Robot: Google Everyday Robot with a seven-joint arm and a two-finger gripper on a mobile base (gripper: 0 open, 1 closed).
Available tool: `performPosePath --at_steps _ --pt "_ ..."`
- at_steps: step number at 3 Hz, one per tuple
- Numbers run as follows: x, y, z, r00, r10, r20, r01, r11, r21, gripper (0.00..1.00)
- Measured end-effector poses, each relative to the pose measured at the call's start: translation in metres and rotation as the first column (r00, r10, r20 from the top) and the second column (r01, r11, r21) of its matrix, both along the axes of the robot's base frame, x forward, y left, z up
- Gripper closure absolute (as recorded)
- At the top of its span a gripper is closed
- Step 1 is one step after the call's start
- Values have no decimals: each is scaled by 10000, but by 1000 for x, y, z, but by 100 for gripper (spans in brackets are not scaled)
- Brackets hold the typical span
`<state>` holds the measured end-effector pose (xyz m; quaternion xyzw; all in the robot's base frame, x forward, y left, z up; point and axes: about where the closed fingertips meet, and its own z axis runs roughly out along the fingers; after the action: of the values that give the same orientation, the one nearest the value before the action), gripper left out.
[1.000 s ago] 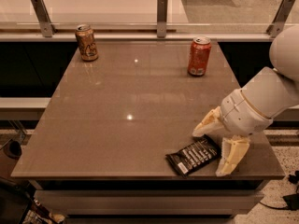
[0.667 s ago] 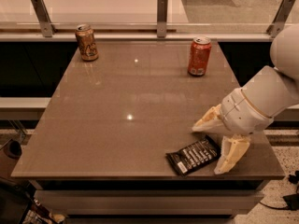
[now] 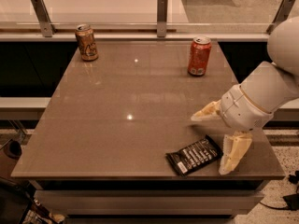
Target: Move rxbar chocolate near orange can
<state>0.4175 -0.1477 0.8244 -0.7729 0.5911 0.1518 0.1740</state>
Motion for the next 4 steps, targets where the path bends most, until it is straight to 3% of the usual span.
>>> performPosePath --at_steps 3,4 --pt "-1 3 1 10000 50 50 -50 10000 -21 89" --pt "-1 4 1 10000 64 63 -64 10000 -28 100"
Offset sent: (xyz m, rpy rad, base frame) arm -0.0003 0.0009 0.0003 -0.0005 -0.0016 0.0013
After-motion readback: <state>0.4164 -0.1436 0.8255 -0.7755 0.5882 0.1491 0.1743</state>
